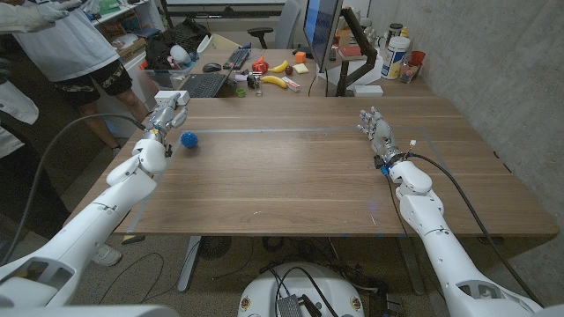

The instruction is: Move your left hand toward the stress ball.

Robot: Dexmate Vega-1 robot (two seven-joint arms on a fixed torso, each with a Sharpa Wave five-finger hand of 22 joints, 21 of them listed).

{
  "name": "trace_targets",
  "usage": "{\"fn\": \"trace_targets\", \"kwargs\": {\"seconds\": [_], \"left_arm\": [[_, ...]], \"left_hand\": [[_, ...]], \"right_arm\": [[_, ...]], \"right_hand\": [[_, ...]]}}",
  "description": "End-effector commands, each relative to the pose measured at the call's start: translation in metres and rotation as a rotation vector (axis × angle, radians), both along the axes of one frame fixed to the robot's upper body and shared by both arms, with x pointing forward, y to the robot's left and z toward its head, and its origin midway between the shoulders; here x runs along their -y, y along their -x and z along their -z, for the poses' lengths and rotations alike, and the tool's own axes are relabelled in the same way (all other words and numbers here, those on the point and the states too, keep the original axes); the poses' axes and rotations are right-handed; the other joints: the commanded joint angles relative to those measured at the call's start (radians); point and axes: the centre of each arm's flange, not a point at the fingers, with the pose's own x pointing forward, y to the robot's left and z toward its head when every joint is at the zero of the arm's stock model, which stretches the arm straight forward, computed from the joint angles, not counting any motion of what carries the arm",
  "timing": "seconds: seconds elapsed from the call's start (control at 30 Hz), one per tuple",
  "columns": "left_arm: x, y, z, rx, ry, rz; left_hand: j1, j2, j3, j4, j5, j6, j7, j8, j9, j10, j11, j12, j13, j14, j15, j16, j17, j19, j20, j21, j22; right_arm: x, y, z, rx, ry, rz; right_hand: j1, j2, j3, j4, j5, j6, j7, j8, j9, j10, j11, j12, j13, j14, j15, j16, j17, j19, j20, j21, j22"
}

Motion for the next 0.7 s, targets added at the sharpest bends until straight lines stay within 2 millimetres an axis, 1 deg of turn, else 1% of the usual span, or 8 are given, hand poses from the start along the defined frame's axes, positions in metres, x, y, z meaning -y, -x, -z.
{"fn": "trace_targets", "kwargs": {"seconds": [0.03, 0.23, 0.7], "left_arm": [[-0.0007, -0.0015, 0.0029, -0.017, -0.005, -0.005], [-0.0021, -0.0035, 0.0037, -0.023, -0.007, -0.006], [-0.0097, -0.0077, 0.0088, -0.047, -0.006, -0.01]], "left_hand": [[0.013, 0.01, 0.013, 0.0, -0.005, 0.0, -0.008, -0.002, 0.002, -0.054, 0.004, 0.01, 0.002, -0.133, 0.006, -0.003, 0.004, -0.267, 0.006, -0.001, 0.001], [0.016, 0.01, 0.016, 0.001, -0.005, 0.001, -0.008, -0.001, 0.002, -0.054, 0.006, 0.01, 0.002, -0.133, 0.005, -0.002, 0.004, -0.268, 0.003, -0.001, 0.001], [0.024, 0.011, 0.021, 0.002, -0.005, 0.005, -0.006, 0.001, 0.003, -0.051, 0.01, 0.013, 0.002, -0.133, 0.005, -0.001, 0.005, -0.267, 0.005, 0.0, 0.002]], "right_arm": [[0.0004, 0.0032, -0.0024, 0.012, 0.007, 0.004], [-0.0004, 0.0054, -0.0034, 0.018, 0.008, 0.007], [-0.0054, 0.01, -0.0052, 0.035, 0.006, 0.009]], "right_hand": [[-0.002, 0.122, 0.008, -0.001, 0.002, 0.01, 0.0, 0.005, 0.006, 0.009, 0.0, 0.007, 0.005, -0.005, 0.001, 0.005, 0.005, 0.005, -0.049, -0.006, 0.003], [-0.002, 0.123, 0.008, -0.001, 0.002, 0.011, 0.0, 0.005, 0.006, 0.009, 0.001, 0.007, 0.005, -0.005, 0.001, 0.005, 0.005, 0.005, -0.049, -0.007, 0.003], [-0.002, 0.123, 0.008, -0.001, 0.002, 0.011, 0.0, 0.005, 0.006, 0.01, 0.001, 0.007, 0.005, -0.005, 0.001, 0.005, 0.005, 0.005, -0.049, -0.008, 0.003]]}}
